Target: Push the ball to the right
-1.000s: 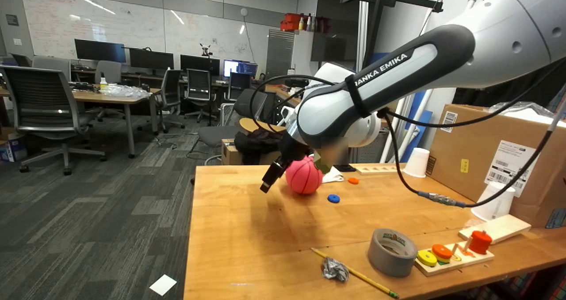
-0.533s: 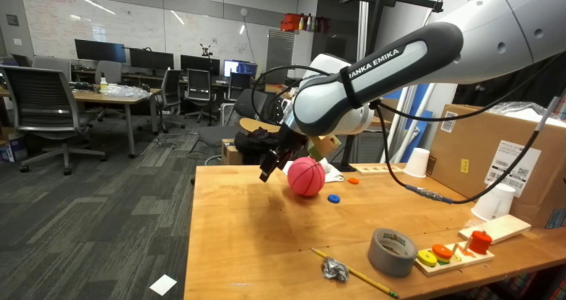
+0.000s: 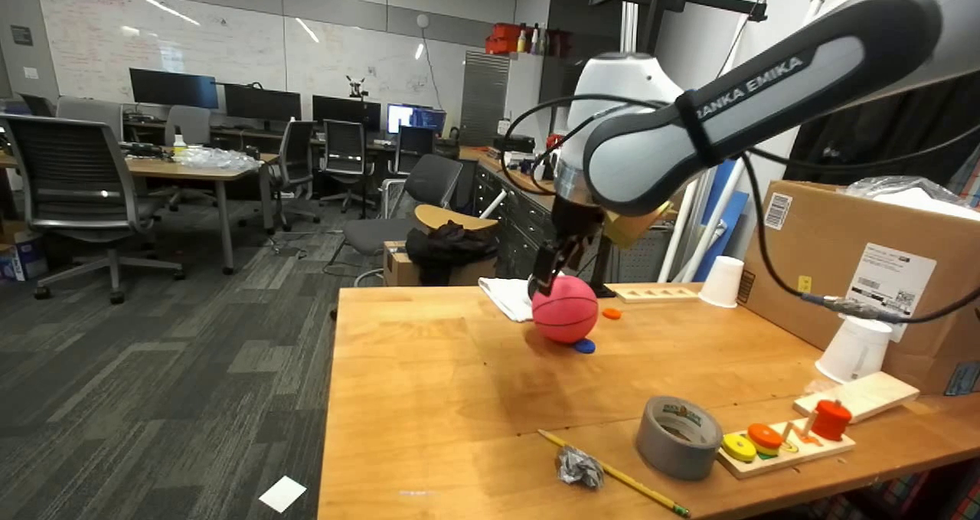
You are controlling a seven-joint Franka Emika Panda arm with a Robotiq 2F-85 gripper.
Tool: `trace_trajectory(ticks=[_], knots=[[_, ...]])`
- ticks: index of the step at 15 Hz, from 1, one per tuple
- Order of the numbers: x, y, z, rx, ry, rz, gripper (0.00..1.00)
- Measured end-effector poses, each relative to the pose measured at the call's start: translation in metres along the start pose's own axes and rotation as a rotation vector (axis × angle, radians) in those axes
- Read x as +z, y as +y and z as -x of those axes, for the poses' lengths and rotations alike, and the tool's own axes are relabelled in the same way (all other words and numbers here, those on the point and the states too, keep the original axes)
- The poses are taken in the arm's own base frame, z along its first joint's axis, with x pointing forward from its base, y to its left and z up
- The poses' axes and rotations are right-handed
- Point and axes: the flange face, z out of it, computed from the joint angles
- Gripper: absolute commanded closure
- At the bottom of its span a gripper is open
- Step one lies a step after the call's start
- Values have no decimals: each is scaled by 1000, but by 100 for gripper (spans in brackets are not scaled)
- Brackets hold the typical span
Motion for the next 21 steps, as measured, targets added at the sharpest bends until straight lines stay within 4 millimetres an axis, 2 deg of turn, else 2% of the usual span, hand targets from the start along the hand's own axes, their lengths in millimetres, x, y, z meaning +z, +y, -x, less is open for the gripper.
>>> trace_trajectory(ticks=[3, 5, 7, 9, 12, 16, 18, 21], knots=[[-72, 18, 17, -26, -71, 177, 0], [-123, 19, 31, -42, -123, 296, 0], [-168, 0, 42, -53, -133, 358, 0], [-194, -38, 43, -84, -85, 359, 0], [-200, -116, 28, -135, 40, 271, 0], [-174, -213, 1, -228, 210, 124, 0], [-152, -245, -11, -276, 271, 45, 0], [-113, -267, -30, -318, 300, -47, 0]])
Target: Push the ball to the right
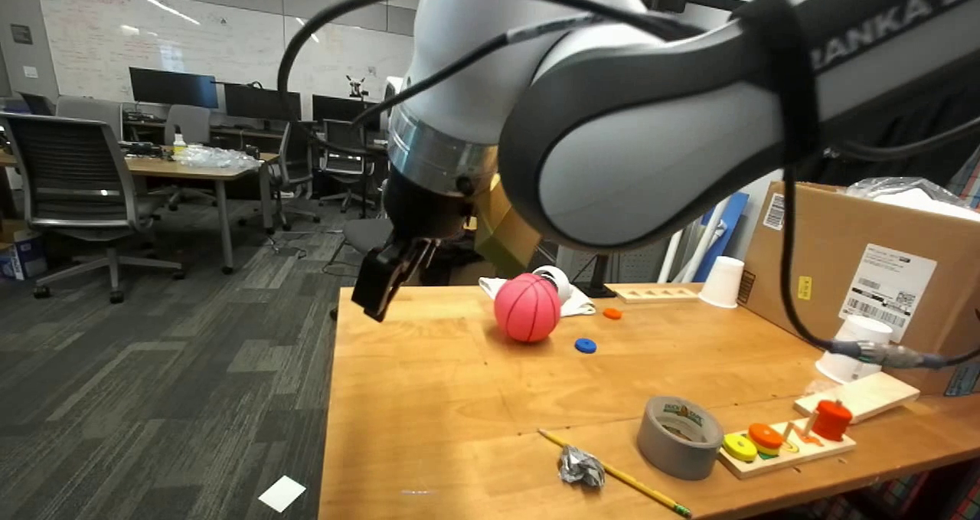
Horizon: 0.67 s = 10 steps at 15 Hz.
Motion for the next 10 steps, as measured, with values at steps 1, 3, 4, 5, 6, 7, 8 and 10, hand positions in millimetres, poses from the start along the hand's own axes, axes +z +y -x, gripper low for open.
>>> trace_trajectory(ticks=[1, 3, 4, 5, 6, 7, 8, 10], knots=[[15, 1, -3, -6, -1, -26, 0], [44, 8, -7, -14, -15, -74, 0], [58, 14, -8, -16, -23, -95, 0], [71, 22, -9, -15, -28, -114, 0], [84, 31, -10, -12, -32, -131, 0], [96, 42, -10, -5, -37, -143, 0], [107, 56, -8, 7, -41, -153, 0], [127, 85, 2, 44, -63, -163, 0]])
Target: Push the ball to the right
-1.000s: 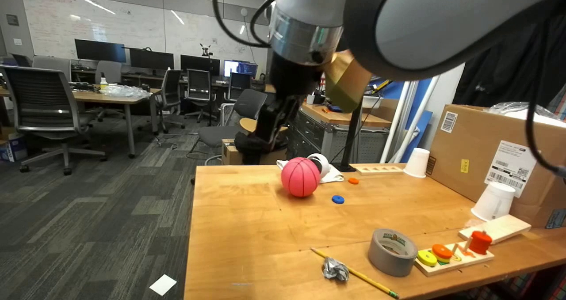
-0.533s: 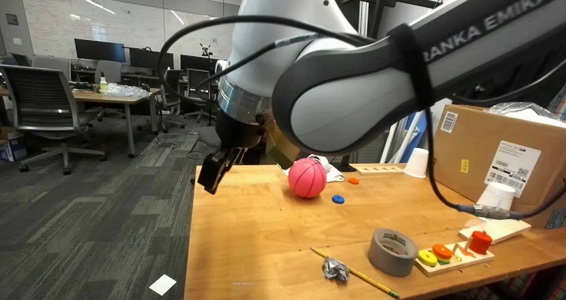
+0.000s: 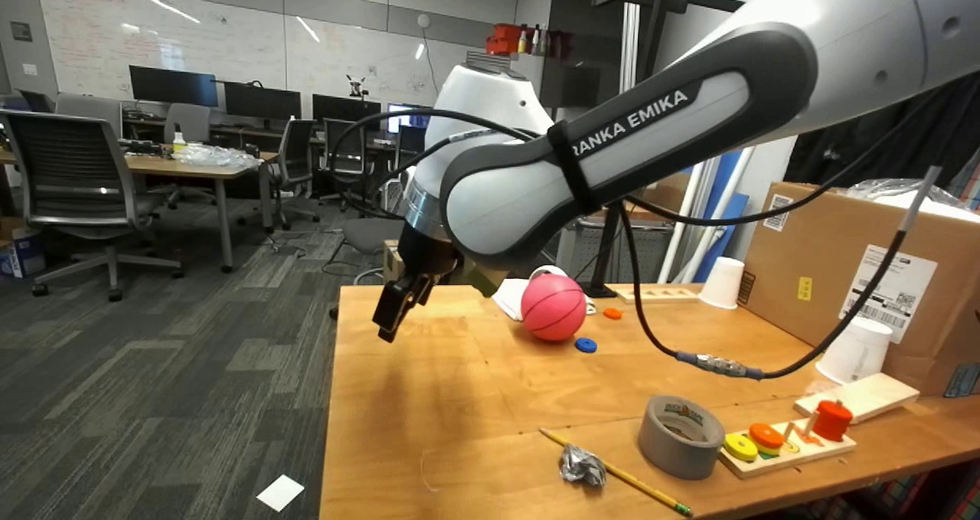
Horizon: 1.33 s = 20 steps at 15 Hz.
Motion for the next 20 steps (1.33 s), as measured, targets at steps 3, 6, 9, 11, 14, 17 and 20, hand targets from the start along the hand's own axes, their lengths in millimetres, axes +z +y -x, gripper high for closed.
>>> trace_trajectory(ticks=[3, 6, 9, 11, 14, 17, 20], knots=[[13, 56, 29, 83, -53, 20, 0], [14, 120, 74, 175, -107, 72, 0], [0, 170, 131, 266, -163, 122, 0], [-23, 192, 170, 325, -199, 163, 0], [-69, 211, 222, 361, -287, 297, 0], [-124, 206, 253, 348, -378, 454, 0], [-171, 172, 259, 328, -391, 516, 0]])
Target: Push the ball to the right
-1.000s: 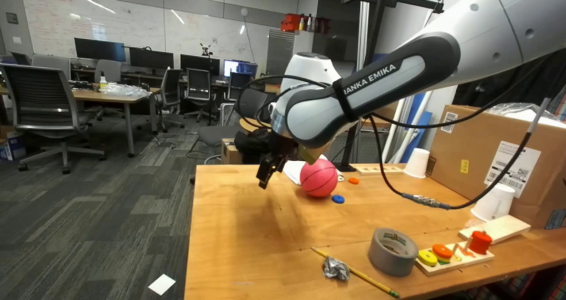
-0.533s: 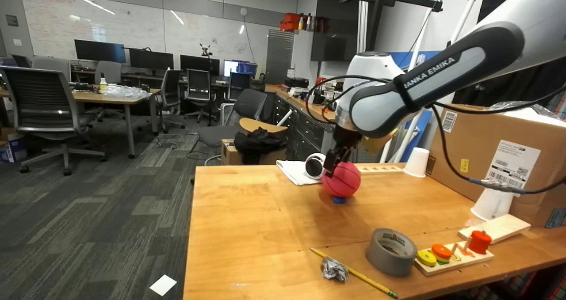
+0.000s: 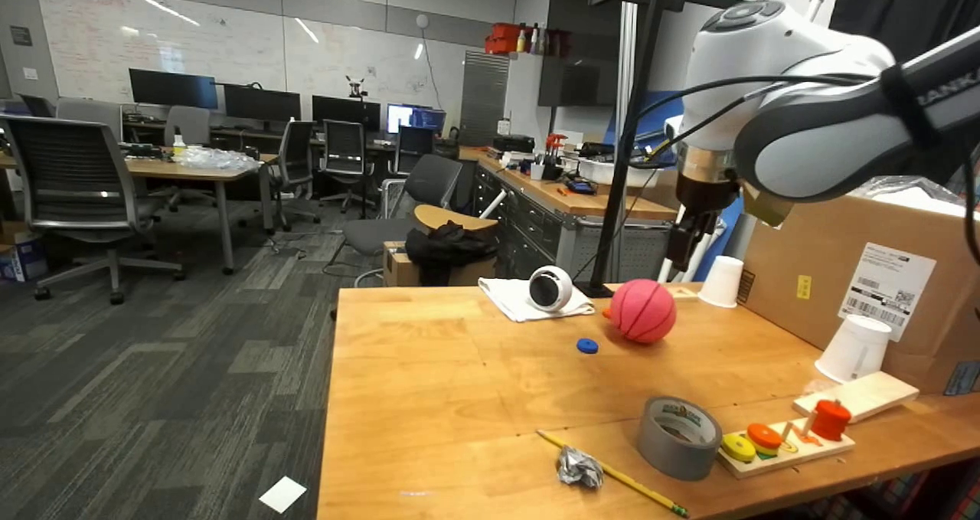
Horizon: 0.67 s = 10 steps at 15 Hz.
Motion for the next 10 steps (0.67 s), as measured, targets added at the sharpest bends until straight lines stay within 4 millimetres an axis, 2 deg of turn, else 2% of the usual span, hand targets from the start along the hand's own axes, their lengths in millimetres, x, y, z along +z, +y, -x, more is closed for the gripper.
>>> trace_trajectory(ticks=[2, 6, 8, 10], knots=[[-39, -22, 10, -23, 47, 8, 0], [-114, -98, 4, -89, 167, -43, 0], [-133, -132, -2, -124, 198, -77, 0], [-137, -154, -5, -144, 200, -107, 0]])
